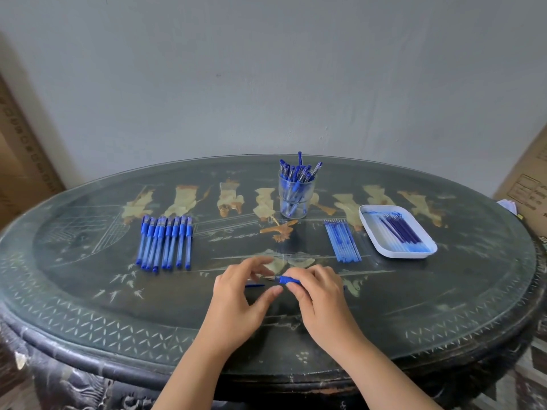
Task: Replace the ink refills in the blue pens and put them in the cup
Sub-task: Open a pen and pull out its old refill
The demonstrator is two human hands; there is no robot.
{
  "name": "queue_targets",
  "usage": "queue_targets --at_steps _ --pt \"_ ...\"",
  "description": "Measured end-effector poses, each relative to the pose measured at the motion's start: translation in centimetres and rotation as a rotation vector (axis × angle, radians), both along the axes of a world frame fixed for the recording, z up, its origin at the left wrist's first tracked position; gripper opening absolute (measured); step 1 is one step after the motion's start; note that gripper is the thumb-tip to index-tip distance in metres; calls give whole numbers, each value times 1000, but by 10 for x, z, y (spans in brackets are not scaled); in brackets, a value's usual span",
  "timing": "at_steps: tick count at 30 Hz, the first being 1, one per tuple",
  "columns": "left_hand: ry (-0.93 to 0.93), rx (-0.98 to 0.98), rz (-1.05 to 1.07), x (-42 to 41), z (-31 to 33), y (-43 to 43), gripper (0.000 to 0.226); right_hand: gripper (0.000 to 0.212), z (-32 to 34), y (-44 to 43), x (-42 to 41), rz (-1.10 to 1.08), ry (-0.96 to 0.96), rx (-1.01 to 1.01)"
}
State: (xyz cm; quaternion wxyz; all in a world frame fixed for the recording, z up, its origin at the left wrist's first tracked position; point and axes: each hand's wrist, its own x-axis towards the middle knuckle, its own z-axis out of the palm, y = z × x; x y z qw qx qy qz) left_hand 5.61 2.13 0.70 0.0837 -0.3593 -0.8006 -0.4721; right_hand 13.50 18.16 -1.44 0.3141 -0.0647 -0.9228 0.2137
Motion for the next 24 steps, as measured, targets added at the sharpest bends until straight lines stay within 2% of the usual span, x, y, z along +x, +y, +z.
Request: queue_targets --at_steps 2,5,7,9,14,20,24 --pt "21 16 22 -1 3 1 18 20 -1 0 0 -2 5 20" --pt "11 34 41 0 5 0 48 20 -1 0 0 -5 13 18" --pt "-51 13 18 2 5 -1 54 19 0 0 0 -6 7 -1" --pt "-82 22 -11 2 5 -2 47 19 -1 0 -1 -7 4 -1" --pt "-81 93 30 3 8 -1 7 19 -2 1 -2 -7 -1 26" --pt "-172 137 85 6 13 -1 18 18 -2 1 -2 -15 21 14" --pt "-274 280 215 4 14 -7 12 18 -2 2 -2 -30 45 -16"
